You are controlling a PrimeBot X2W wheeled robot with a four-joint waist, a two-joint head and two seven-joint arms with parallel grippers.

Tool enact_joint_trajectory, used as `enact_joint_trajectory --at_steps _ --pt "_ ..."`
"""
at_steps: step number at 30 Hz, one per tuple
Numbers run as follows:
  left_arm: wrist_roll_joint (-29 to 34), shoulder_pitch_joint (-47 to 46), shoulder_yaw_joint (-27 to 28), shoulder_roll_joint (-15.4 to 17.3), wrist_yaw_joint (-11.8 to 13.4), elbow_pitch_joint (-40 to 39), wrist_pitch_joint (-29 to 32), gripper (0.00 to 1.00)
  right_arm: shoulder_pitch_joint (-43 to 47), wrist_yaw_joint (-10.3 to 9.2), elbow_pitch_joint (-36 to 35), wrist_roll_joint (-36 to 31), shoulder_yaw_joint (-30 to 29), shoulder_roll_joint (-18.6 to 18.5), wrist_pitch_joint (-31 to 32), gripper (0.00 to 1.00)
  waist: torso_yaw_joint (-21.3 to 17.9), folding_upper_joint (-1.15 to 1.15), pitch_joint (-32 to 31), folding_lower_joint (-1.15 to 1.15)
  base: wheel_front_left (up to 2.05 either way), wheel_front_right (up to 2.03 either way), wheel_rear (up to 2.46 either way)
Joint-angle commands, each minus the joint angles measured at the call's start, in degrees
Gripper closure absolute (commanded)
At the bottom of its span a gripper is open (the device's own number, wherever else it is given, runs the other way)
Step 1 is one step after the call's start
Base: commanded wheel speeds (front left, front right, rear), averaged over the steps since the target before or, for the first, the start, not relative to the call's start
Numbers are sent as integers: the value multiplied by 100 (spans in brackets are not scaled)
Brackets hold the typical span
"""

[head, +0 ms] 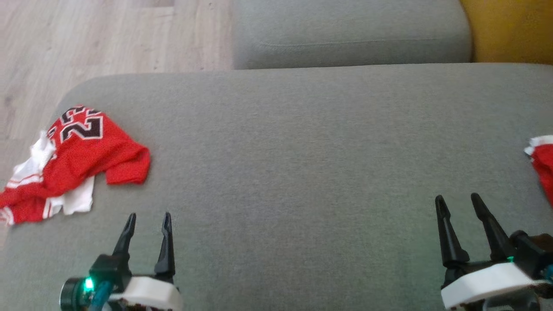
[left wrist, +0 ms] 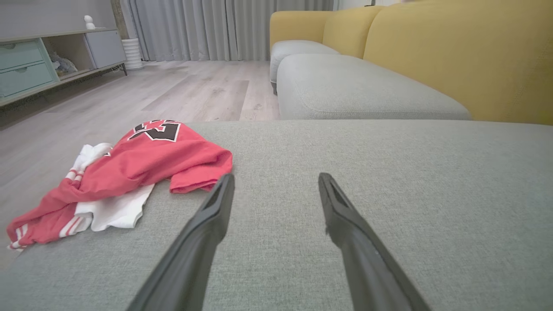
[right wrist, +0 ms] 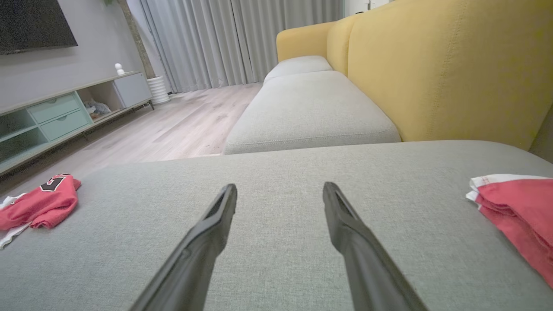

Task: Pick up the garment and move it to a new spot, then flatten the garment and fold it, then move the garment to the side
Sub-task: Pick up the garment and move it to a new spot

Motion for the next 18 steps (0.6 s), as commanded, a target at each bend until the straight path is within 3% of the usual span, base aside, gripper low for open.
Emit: enact_joint_trajectory --at_steps 1,18 --pt "-24 -413 176 52 1 -190 -115 0 -194 -4 -269 -32 105 -34 -1 0 173 0 73 0 0 0 0" --pt "181 -1389 -19 -334 -133 380 -653 0 -680 -4 -602 -394 254 -113 197 0 2125 0 543 0 0 0 0"
